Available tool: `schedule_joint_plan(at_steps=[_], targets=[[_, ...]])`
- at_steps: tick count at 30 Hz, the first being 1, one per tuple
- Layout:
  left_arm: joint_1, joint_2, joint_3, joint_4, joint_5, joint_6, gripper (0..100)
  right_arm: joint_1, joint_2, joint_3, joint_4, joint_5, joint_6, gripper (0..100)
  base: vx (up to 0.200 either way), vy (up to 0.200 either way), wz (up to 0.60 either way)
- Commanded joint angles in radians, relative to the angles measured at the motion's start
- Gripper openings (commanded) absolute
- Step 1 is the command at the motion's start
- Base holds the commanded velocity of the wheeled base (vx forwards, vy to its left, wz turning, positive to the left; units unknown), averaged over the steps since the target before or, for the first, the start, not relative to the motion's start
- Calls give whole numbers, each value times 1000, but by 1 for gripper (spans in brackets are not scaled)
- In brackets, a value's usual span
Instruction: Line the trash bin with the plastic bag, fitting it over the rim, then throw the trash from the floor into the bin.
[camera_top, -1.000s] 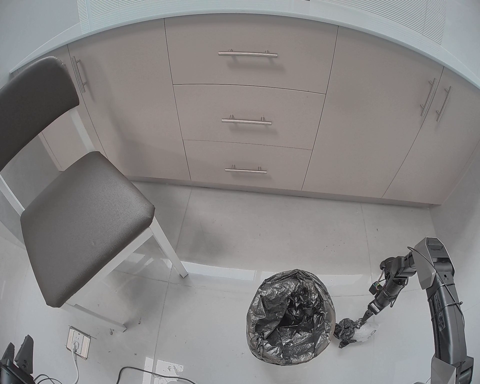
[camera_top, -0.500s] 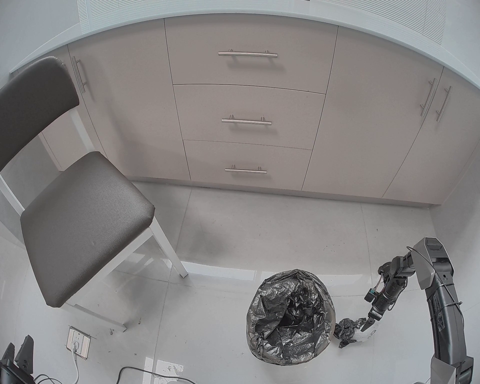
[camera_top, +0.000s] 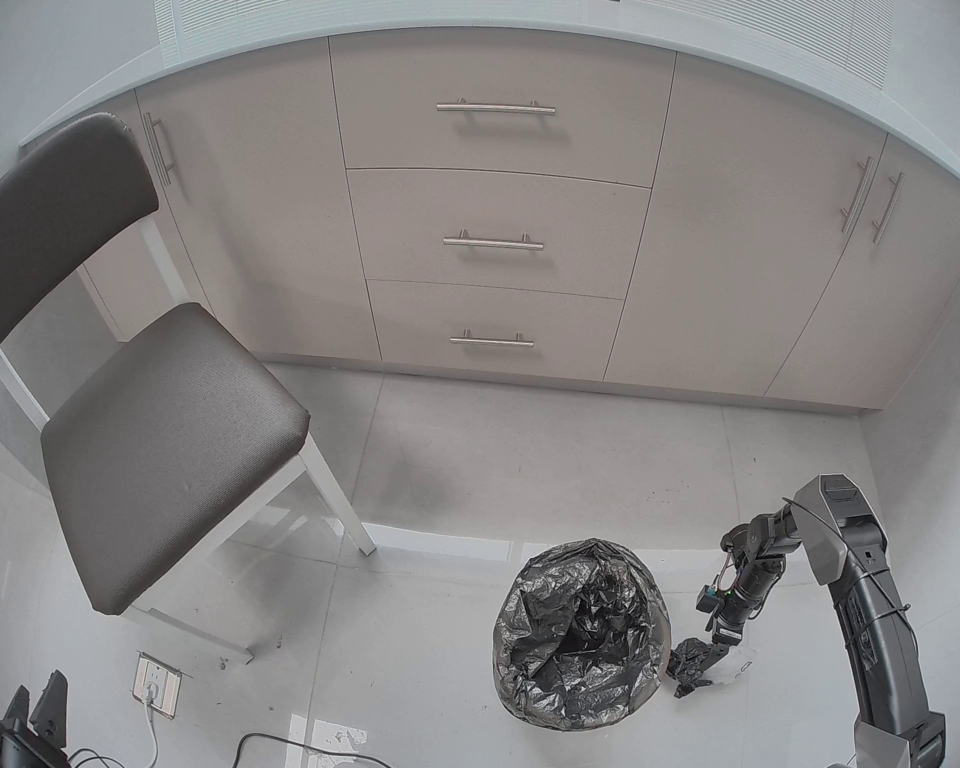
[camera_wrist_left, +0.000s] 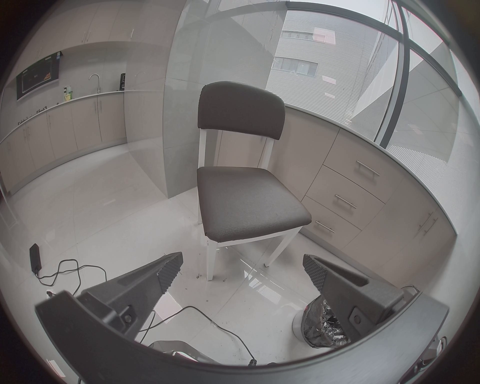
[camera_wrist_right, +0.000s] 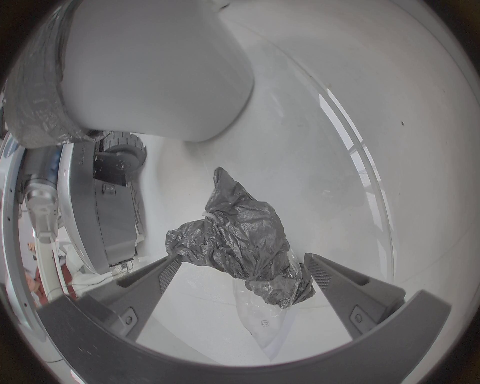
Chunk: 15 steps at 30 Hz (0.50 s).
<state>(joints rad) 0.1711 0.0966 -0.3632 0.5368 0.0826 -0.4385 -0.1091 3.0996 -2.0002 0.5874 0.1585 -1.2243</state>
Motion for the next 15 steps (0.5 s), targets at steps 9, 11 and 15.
schedule_joint_plan(at_steps=[9,11,15], targets=[[1,2,3,0,-1,0,100,46,0,0,-5,-19,-12,100,0,0,0],[1,2,12,-1,0,3,100,46,0,0,-11,-30,-11,100,0,0,0],[1,2,21,-34,5,-5,100,37,0,0,-60,-31,-1,100,0,0,0]])
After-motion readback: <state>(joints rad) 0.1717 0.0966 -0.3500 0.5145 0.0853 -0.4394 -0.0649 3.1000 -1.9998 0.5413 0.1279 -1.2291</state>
